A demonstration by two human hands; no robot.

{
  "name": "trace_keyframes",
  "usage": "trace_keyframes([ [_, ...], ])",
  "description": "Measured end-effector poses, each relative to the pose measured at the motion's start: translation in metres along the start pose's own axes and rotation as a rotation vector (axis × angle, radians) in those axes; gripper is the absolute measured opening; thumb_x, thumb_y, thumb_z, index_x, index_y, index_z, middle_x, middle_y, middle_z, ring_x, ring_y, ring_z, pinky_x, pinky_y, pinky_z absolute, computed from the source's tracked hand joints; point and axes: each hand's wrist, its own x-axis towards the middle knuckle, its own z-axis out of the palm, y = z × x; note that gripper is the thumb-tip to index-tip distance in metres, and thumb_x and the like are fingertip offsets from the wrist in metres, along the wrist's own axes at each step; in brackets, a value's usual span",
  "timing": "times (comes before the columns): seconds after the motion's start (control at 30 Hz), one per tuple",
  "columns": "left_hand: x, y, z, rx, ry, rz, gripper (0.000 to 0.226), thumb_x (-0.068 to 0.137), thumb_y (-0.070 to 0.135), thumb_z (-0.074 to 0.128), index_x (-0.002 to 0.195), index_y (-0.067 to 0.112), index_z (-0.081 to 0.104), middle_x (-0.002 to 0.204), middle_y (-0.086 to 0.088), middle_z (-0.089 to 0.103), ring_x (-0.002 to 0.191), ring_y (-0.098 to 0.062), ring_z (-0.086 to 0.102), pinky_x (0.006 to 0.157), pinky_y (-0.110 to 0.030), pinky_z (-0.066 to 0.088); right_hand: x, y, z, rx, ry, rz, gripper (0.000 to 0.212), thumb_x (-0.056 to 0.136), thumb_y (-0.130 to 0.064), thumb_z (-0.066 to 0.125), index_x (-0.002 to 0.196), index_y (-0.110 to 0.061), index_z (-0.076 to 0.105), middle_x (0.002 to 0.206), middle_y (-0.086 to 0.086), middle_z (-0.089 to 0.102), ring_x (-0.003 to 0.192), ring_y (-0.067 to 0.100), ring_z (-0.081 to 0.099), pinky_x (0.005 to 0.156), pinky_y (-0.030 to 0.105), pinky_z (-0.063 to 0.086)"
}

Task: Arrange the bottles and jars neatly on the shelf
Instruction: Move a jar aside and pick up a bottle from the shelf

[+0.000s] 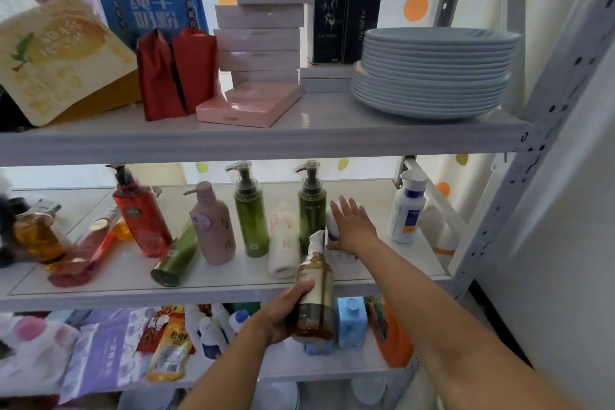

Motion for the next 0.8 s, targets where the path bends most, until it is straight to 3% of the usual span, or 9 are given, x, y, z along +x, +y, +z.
trace_keyframes([
  [0.1,0.004,0.0,0.005,-0.008,0.016,-0.007,0.087,0.064,0.049,0.078,0.132,0.008,0.042,0.122,-0.022,0.062,0.111,-0.035,0.061,0.082,-0.042,0.055,0.002,0.003,0.01,-0.013,0.085,-0.015,0.075,0.089,-0.032,0.057,0.148,-0.024,0.011,0.158,0.005,0.007,0.147,0.028,0.005,0.12,0.039,0.01],
  [0.2,0.006,-0.003,0.01,-0.008,0.045,0.0,0.082,0.071,0.046,0.07,0.136,0.01,0.038,0.124,-0.021,0.061,0.111,-0.034,0.061,0.078,-0.041,0.056,0.0,0.009,0.013,-0.01,0.148,-0.039,0.068,0.089,-0.024,0.057,0.145,-0.026,0.019,0.155,0.005,0.016,0.145,0.028,0.013,0.119,0.039,0.016],
  [0.67,0.015,0.003,0.04,0.018,0.056,0.045,0.055,0.073,0.047,0.066,0.114,0.014,0.048,0.118,-0.02,0.062,0.107,-0.031,0.062,0.087,-0.04,0.053,-0.013,0.06,0.004,0.006,0.167,0.01,0.068,0.092,-0.025,0.056,0.148,-0.026,0.016,0.157,0.001,0.014,0.146,0.026,0.014,0.118,0.039,0.019],
  [0.8,0.022,0.009,0.052,0.028,0.071,0.073,0.051,0.074,0.047,0.061,0.111,0.013,0.051,0.108,-0.017,0.066,0.096,-0.027,0.064,0.08,-0.036,0.054,-0.013,0.073,0.006,0.012,0.179,0.03,0.069,0.092,-0.026,0.056,0.148,-0.028,0.015,0.157,0.0,0.014,0.146,0.025,0.014,0.117,0.038,0.021],
])
